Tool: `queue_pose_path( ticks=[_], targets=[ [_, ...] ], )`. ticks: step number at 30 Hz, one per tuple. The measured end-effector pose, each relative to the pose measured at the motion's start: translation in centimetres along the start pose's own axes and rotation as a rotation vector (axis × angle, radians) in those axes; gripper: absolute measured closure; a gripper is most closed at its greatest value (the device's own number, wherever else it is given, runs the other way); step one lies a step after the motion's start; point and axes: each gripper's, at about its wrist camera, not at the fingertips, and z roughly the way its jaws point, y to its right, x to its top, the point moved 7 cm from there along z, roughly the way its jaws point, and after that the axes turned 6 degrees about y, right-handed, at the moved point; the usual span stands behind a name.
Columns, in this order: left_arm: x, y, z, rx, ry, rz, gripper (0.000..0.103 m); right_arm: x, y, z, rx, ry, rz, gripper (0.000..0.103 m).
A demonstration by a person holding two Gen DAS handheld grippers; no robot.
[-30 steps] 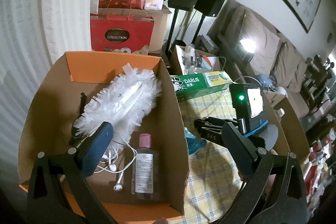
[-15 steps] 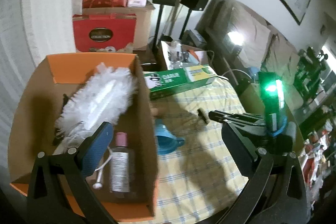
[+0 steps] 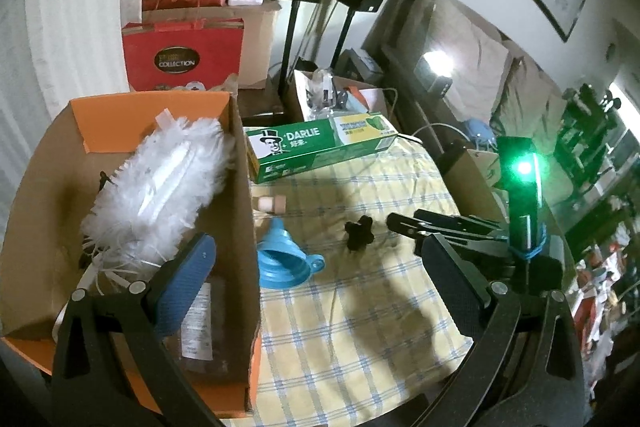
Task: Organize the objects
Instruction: 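Close the right tool on the black knob and lift it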
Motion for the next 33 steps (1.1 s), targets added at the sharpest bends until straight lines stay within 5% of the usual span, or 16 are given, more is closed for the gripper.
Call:
queue_pose_path(
  ticks=[18, 22, 33],
  targets=[
    [-0.6, -1.8, 0.9, 0.022, -0.017, -0.025, 0.000, -1.6, -2.8, 5.0, -0.030, -0.025, -0.143, 0.057],
    [-0.7, -1.6, 1.1, 0.027, -0.021, -0.017, 0.000, -1.9, -3.1, 5.3, -0.040, -0.023, -0.182, 0.068],
    [-0.4, 0.0, 1.5, 0.007, -0.020, 0.009, 0.000, -0.7, -0.1, 0.6, -0.004, 0.053, -0.060, 0.068]
  ],
)
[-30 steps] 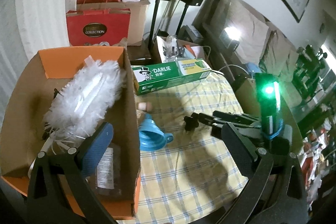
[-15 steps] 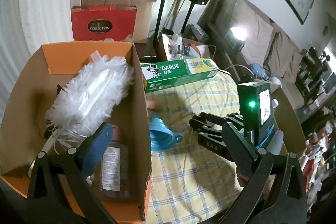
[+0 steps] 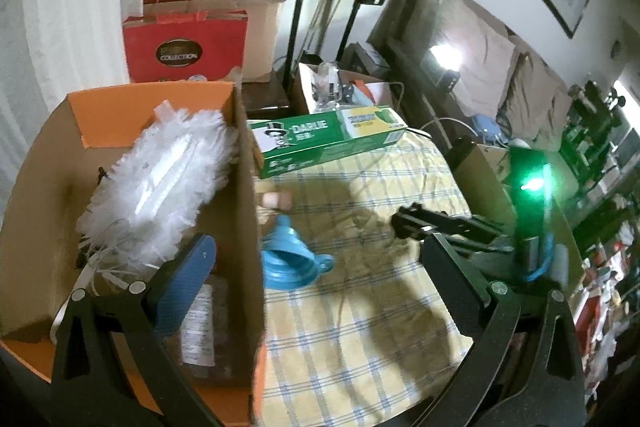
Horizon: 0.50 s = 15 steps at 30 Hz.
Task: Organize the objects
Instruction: 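Close the right tool on the black knob and lift it, then close the left tool on the second black knob while the right tool holds the first knob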
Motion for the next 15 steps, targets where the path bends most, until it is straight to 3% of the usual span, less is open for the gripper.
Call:
queue_pose_path(
  ticks=[10, 15],
  targets=[
    [-0.8, 4.6, 2.3, -0.054, -0.031, 0.070, 0.000, 1.2, 5.0, -8.2, 0.003, 0.078, 0.102, 0.068],
    [-1.9, 7.3, 5.4, -0.102, -0.087, 0.077, 0.001, 0.6, 7.3, -11.5, -0.025, 0.101, 0.119, 0.068]
  ],
)
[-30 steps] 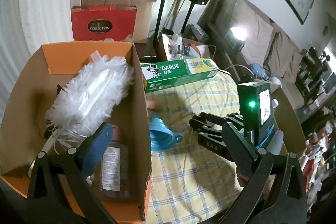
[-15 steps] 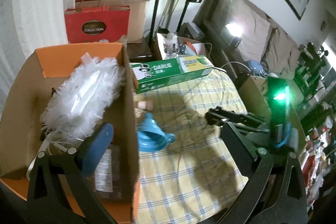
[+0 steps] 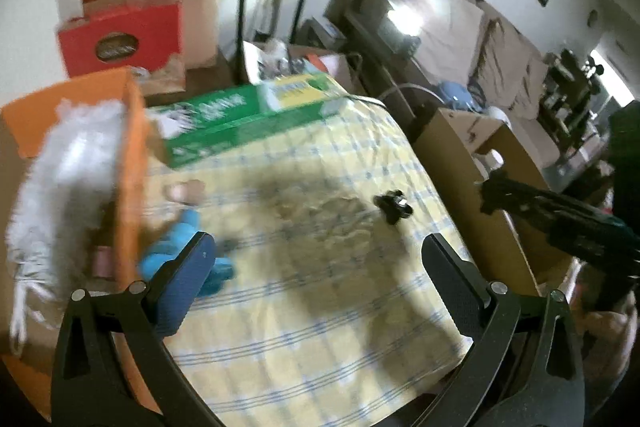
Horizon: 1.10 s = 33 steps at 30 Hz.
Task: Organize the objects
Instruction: 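Close the left tool on the second black knob while the right tool holds the first knob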
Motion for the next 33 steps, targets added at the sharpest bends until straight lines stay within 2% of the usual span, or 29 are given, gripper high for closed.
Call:
queue_pose_path(
  ticks=[3, 7, 12, 19, 22, 23, 25, 26, 30, 32, 33],
  targets=[
    [-0.6, 1.5, 2.8, -0.029, -0.057, -0.003, 0.007, 0.1, 1.0, -1.2, -0.002, 0.010, 0.019, 0.068],
    [-1.0, 3.3, 6.6, -0.063, -0.135, -0.039, 0.009, 0.1, 2.1, -2.6, -0.011, 0.024, 0.035, 0.068],
    [-0.9, 5.3, 9.5, -0.072, -0.173, -0.030, 0.012, -0.1, 3.2, -3.6, -0.021, 0.030, 0.048, 0.068],
    [-0.8, 7.2, 13.0, -0.013, -0.212, -0.011, 0.016, -0.3, 4.4, -4.4, -0.028, 0.040, 0.074, 0.068],
    [-1.0, 8.0, 14.2, -0.015, -0.237, -0.006, 0.017, -0.4, 5.0, -4.5, -0.034, 0.043, 0.087, 0.068],
    [-1.1, 8.2, 14.5, -0.008, -0.242, 0.003, 0.019, -0.5, 5.2, -4.5, -0.034, 0.043, 0.090, 0.068],
    [-1.3, 8.4, 15.0, 0.015, -0.245, 0.021, 0.036, -0.6, 5.5, -4.5, -0.034, 0.041, 0.095, 0.068],
    [-1.4, 8.5, 15.3, 0.020, -0.253, 0.022, 0.039, -0.6, 5.5, -4.5, -0.035, 0.041, 0.096, 0.068],
    [-1.1, 9.0, 15.7, 0.035, -0.239, 0.038, 0.039, -0.7, 5.6, -4.4, -0.036, 0.034, 0.090, 0.068],
    [-1.0, 9.1, 15.8, 0.046, -0.232, 0.055, 0.046, -0.7, 5.5, -4.3, -0.037, 0.028, 0.087, 0.068],
    [-1.0, 9.1, 15.8, 0.055, -0.227, 0.067, 0.056, -0.7, 5.5, -4.3, -0.037, 0.027, 0.085, 0.068]
  ],
)
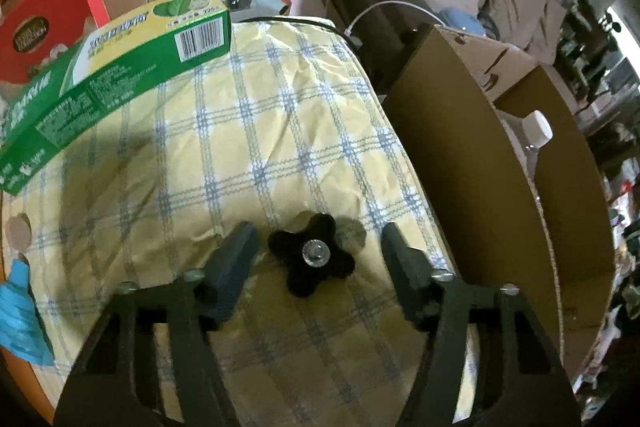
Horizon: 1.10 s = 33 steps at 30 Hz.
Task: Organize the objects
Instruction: 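Close the left tool on the second black knob while the right tool holds the first knob, then carry both black knobs with both tools over the orange box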
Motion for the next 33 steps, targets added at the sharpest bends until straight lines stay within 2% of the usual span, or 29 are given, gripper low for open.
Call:
queue_pose_path(
  ticks=[1, 4, 13, 17, 28, 33],
  targets=[
    [-0.1, -0.1, 0.0, 0.014, 0.004, 0.013, 0.065, 0.0, 0.0, 0.0, 0.000, 0.000, -0.001, 0.068],
    [-0.4, -0.4, -0.3, 0.015, 0.008, 0.027, 0.070, 0.0, 0.0, 0.1, 0.003, 0.000, 0.005, 0.068],
    [-1.3, -2.1, -1.4, -0.065, -0.008, -0.032, 0.071, -0.4, -0.6, 1.3, 0.007, -0.015, 0.008, 0.068],
    [-1.6, -3.2, -2.8, -0.065, 0.014, -0.045, 0.071, -0.4, -1.0, 1.6, 0.008, -0.017, -0.003, 0.068],
    [-0.8, -6.0, -9.8, -0.053, 0.145, -0.060, 0.071, 0.1, -3.9, 2.3, 0.012, -0.009, -0.036, 0.068],
    [-0.4, -7.8, -13.6, -0.007, 0.229, -0.056, 0.071, 0.3, -5.8, 2.6, 0.020, -0.002, -0.057, 0.068]
  ],
)
